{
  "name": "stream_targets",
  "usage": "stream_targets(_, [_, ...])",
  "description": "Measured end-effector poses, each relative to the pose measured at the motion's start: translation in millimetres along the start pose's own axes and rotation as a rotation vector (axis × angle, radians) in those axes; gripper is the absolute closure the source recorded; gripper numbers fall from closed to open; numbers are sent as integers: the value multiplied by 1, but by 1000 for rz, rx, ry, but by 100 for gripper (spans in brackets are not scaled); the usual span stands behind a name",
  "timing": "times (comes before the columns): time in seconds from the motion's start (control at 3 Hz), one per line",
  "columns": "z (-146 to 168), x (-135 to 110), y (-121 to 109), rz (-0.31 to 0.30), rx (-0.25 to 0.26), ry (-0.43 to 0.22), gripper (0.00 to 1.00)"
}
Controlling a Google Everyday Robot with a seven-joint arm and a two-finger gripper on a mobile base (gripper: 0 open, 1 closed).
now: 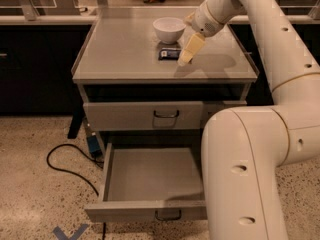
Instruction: Place rxbar blueberry into middle drawer
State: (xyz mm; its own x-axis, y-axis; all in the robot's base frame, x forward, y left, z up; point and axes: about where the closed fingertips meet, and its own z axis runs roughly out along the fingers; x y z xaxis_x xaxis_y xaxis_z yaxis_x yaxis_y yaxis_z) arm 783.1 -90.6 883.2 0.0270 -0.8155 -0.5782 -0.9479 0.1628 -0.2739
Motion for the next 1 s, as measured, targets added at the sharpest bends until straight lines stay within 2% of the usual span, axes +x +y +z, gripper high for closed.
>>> stream_targets(0.33, [-11, -12, -15, -22, 55, -26, 0])
stream_targets(0.67, [-11, -12, -15, -22, 55, -25, 0])
stream_targets(1.0, [13, -7, -10, -39, 9, 28, 0])
